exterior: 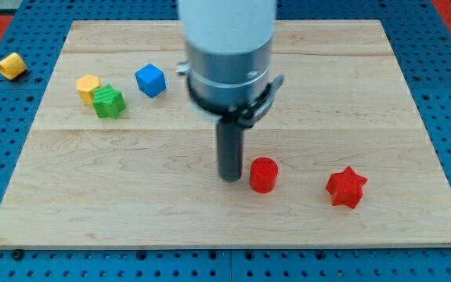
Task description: Move the red circle into the red star
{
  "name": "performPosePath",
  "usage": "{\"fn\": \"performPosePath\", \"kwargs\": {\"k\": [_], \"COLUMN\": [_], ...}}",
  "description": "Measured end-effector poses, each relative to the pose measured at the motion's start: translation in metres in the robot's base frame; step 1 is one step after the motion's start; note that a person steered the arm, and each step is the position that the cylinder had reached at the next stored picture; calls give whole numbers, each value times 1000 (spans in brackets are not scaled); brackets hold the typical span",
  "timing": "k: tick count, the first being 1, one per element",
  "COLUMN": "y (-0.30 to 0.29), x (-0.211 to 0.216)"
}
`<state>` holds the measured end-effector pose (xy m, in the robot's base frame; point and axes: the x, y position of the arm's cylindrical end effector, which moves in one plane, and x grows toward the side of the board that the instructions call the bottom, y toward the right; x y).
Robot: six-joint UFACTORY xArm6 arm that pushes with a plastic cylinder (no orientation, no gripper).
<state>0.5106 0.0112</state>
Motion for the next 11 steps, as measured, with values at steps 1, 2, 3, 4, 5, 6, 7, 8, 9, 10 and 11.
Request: {"fn": "performPosePath", "kwargs": {"k": [1,2,3,4,5,6,7,8,9,10,11], "y": [32,56,20,-25,8,74,73,21,16,16,15], "x": [-7,11,8,27,58,55,62,74,75,75,75]}}
